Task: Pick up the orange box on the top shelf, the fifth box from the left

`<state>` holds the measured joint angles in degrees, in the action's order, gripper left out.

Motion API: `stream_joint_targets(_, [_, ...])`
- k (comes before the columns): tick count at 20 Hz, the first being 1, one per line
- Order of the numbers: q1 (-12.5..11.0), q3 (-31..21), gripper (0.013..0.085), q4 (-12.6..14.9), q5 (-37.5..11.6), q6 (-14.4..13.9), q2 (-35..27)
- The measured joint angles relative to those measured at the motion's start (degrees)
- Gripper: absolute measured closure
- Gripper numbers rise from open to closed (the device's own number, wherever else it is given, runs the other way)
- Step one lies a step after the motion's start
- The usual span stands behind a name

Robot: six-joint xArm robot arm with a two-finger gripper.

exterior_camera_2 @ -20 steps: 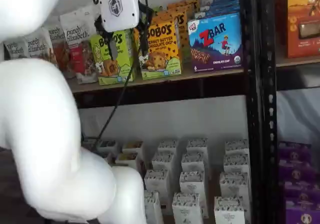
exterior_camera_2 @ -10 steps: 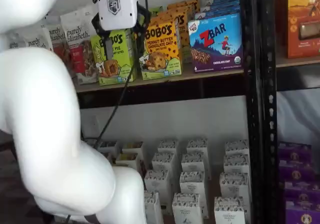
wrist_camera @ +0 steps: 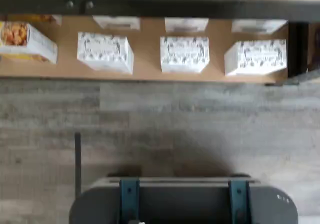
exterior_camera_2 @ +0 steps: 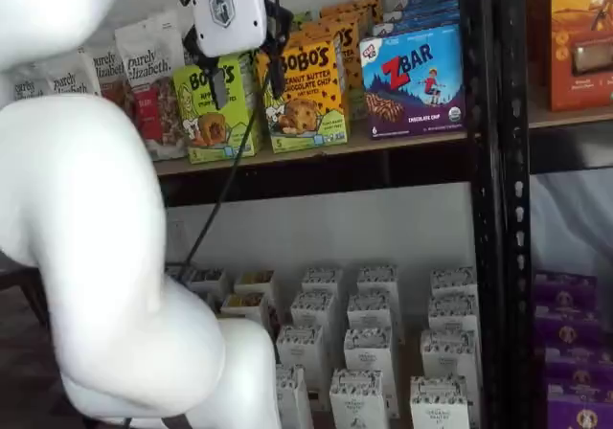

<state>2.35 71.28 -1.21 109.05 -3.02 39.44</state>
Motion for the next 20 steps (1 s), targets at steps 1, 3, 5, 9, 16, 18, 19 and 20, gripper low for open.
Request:
stream_joint_targets(1, [0.22, -0.13, 0.013, 0.09, -1.18, -0.18, -0.13])
stream_joint_targets(3, [0.74, -0.09, 0.013, 0.48, -3.32, -0.6, -0.81])
stream_joint_targets(5, [1.53, 0.2, 0.013, 1.28, -5.3, -1.18, -1.86])
stream_joint_targets(9, [2.63, 1.18, 0.013, 2.14, -7.38, -2.12, -4.29])
stream_joint_targets(16, [3.97, 1.57, 0.013, 3.38, -12.11, -3.41, -5.44])
stream_joint_targets(18, [5.91, 2.93, 0.013, 7.16, -11.27, -4.73, -6.74])
stream_joint_targets(19, [6.45, 3.61, 0.013, 8.34, -10.66, -5.05, -7.41])
stream_joint_targets(20, [6.57, 4.14, 0.013, 8.79, -10.23, -5.1, -7.93])
